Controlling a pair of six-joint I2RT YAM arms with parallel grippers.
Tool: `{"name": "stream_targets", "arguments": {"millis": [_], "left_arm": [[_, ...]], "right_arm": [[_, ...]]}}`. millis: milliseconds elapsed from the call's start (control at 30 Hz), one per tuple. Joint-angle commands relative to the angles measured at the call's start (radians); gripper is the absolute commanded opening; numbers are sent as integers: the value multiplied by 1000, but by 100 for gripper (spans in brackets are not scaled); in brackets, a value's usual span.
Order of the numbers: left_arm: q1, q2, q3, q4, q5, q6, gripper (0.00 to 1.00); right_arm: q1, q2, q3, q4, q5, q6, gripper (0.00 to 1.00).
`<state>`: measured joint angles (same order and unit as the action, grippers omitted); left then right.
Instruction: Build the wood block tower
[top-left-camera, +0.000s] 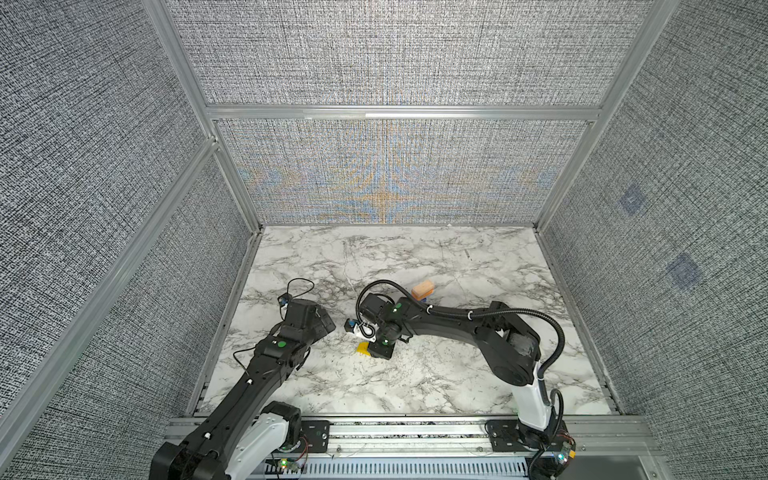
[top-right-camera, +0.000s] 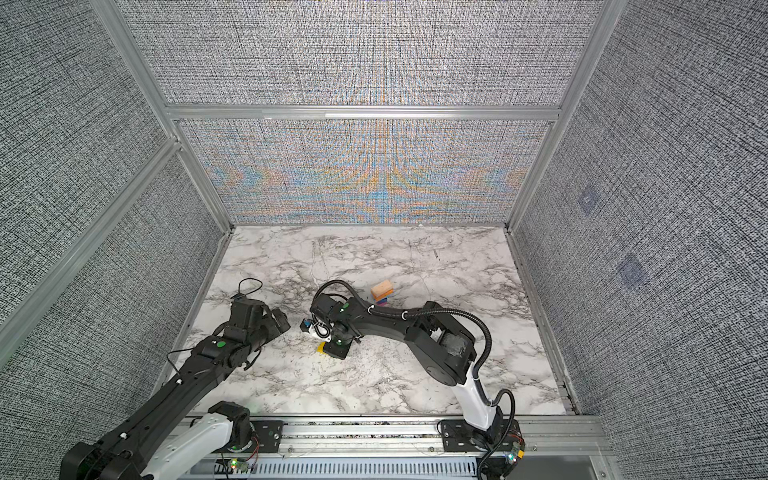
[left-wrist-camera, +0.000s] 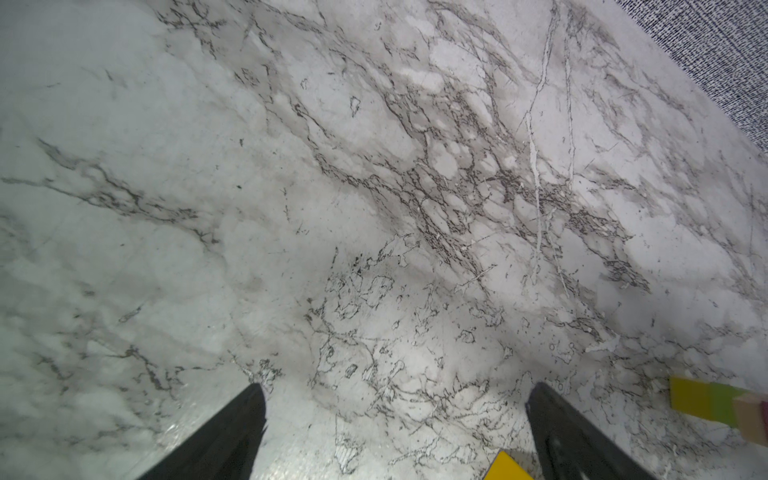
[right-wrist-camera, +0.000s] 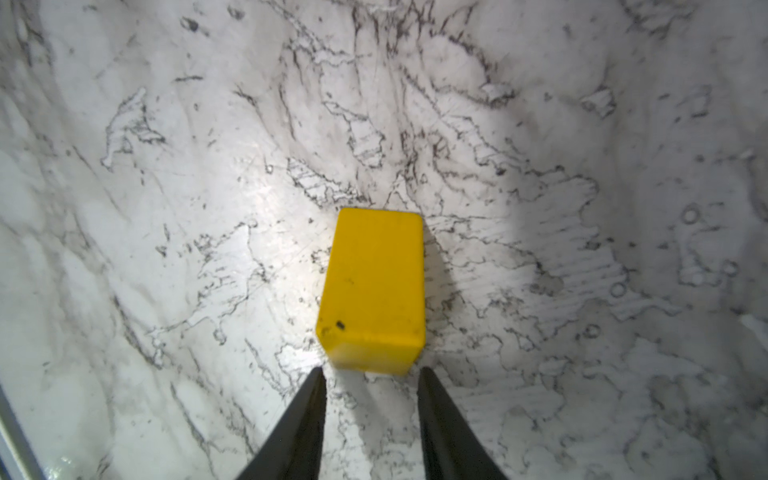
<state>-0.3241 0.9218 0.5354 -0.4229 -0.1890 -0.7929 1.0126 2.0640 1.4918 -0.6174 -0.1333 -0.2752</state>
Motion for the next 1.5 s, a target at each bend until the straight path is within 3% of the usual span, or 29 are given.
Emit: {"name": "stream_targets", "arguments": {"millis": [0,133,433,600,700,1067,1267,1367,1467], "left_arm": [[2,-3,4,-9,-7,19,99],[2,-4,14,-32,2,38,99],[2,-49,12,-67,13,40,99],[2,-27,12,-53,77,47,99],[2,9,25,-51,120,43,99],[2,29,128,-175,149,80,99],[2,34,178,-121,310,236,99],[2,38,255,-147,411,387,98],[1,43,339,-206,414,575,98]], "right_arm": [[1,-10,2,-44,26,-36,42],[0,-8,11,-32,77,-11,44],[1,-20,-14,11,49,21,44],[8,-55,-43,13,-14,4,59],[17,-38,-37,21,-22,9,61],[-15,13,12,20,133,86,62],[-35,-71,-47,80,81,111,62],[-39,-135,-102,123,43,138,62],[-42,-210,-152,150,15,176,62]]}}
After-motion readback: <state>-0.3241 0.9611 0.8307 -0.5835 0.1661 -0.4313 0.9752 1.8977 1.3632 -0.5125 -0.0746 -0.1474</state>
